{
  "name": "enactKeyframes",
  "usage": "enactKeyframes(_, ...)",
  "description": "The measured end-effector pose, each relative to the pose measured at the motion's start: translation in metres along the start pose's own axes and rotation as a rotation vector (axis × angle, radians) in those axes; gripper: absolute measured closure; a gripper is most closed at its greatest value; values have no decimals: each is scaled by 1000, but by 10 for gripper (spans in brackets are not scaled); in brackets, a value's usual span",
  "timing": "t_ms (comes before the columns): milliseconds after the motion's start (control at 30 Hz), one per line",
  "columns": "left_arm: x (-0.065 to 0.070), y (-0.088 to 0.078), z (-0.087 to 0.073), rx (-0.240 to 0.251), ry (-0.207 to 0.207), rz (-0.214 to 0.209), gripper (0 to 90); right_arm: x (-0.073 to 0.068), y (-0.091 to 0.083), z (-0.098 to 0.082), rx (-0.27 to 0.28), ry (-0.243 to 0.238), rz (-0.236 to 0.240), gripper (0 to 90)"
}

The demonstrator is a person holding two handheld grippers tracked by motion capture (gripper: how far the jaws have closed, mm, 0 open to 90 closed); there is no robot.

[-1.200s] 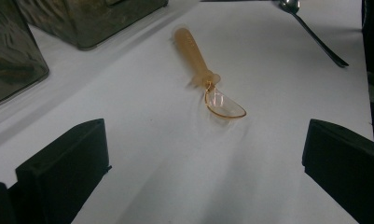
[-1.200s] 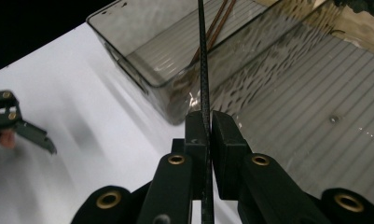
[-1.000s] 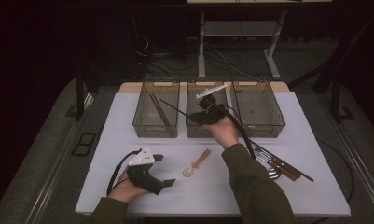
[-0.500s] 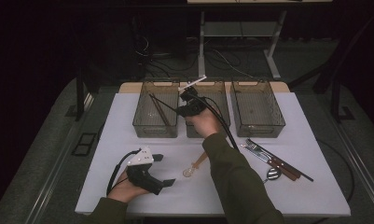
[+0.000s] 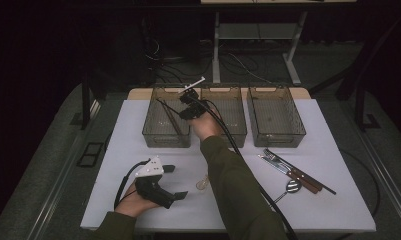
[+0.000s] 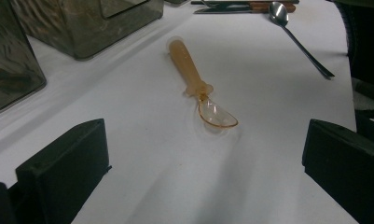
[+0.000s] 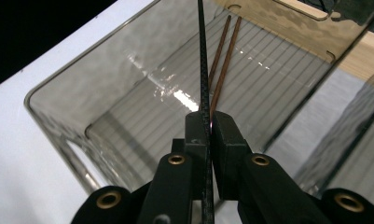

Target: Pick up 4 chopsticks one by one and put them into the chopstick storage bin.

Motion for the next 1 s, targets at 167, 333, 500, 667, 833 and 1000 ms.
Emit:
enactKeyframes(167, 0, 0, 0, 0, 2, -4, 0, -2, 9, 2, -6, 1, 3, 850)
enactKeyframes(333, 0, 0, 0, -2, 3, -5, 0, -4, 14, 1, -5, 6, 13, 850)
enactKeyframes(500, 0, 1, 0, -1, 0, -4, 0, -5, 16, 1, 3, 13, 24, 850)
enactKeyframes(667, 0, 0, 0, 0, -2, -6, 0, -6, 19, 1, 12, 16, 46, 765)
enactKeyframes(833, 0, 0, 0, 0, 1, -6, 0, -5, 16, 3, 27, 10, 29, 691)
enactKeyframes(1000, 0, 0, 0, 0, 2, -5, 0, -4, 11, 3, 35, 5, 33, 649)
Point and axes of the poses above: each handheld gripper's, and its own axes: y roughly forward along the jaws, z roughly out of its top, x roughly to its right, the point moved 1 cm from there along y, roughly forward along the jaws, and after that the axes turned 13 degrees about -y, right-handed, at the moved point
